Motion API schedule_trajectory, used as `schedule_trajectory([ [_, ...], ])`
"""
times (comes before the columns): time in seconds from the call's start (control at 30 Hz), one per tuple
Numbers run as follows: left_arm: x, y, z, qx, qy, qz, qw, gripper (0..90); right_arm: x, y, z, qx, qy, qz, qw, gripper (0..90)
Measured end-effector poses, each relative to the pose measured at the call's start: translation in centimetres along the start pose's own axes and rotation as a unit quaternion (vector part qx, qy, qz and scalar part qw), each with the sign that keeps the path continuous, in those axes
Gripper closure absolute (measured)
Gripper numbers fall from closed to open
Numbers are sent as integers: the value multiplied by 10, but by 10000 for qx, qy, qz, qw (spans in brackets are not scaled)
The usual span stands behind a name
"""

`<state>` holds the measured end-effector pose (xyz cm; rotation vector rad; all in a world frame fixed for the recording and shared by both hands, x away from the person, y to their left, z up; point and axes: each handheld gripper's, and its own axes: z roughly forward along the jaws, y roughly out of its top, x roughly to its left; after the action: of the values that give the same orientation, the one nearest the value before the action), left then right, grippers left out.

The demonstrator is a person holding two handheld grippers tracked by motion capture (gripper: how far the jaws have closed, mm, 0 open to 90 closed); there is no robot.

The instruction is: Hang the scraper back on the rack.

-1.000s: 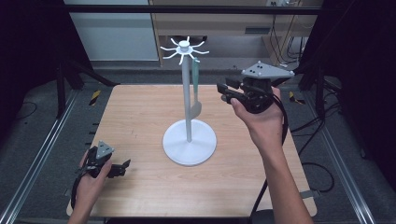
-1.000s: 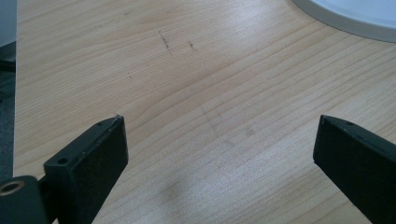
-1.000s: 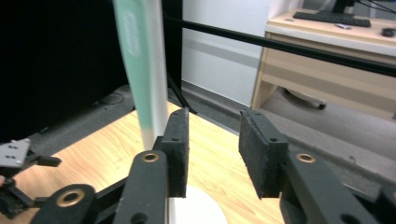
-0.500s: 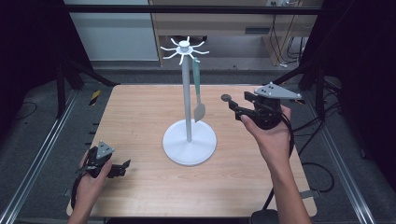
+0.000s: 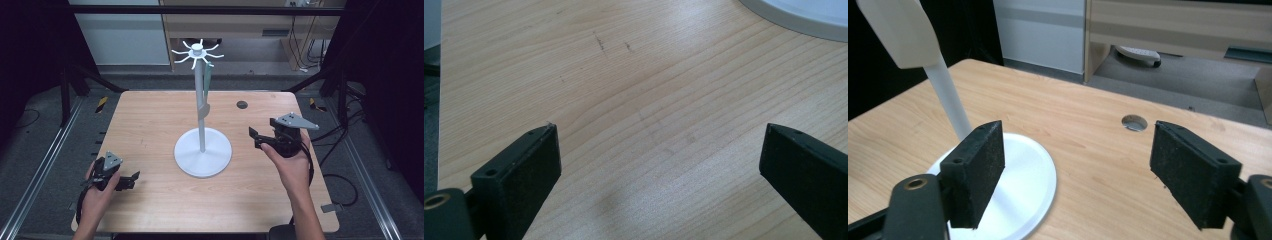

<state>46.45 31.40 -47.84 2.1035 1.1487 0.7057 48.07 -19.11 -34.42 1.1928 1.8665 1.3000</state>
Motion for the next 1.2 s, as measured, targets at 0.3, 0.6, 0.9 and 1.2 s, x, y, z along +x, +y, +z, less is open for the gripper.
schedule_trajectory([
  [0.3, 0, 0, 0, 1, 3, 1, 10000, 28, -4, -31, 11, 192, -49, 101, 9998, 145],
  [0.6, 0, 0, 0, -5, 2, -3, 10000, 28, -7, -57, 22, 320, -156, 342, 9988, 117],
  [0.9, -1, 0, 0, -15, -7, 8, 10000, 28, -13, -75, 33, 485, -270, 475, 9973, 91],
  [1.2, -1, 0, 0, -17, -18, 10, 10000, 29, -21, -87, 36, 691, -520, 472, 9951, 92],
])
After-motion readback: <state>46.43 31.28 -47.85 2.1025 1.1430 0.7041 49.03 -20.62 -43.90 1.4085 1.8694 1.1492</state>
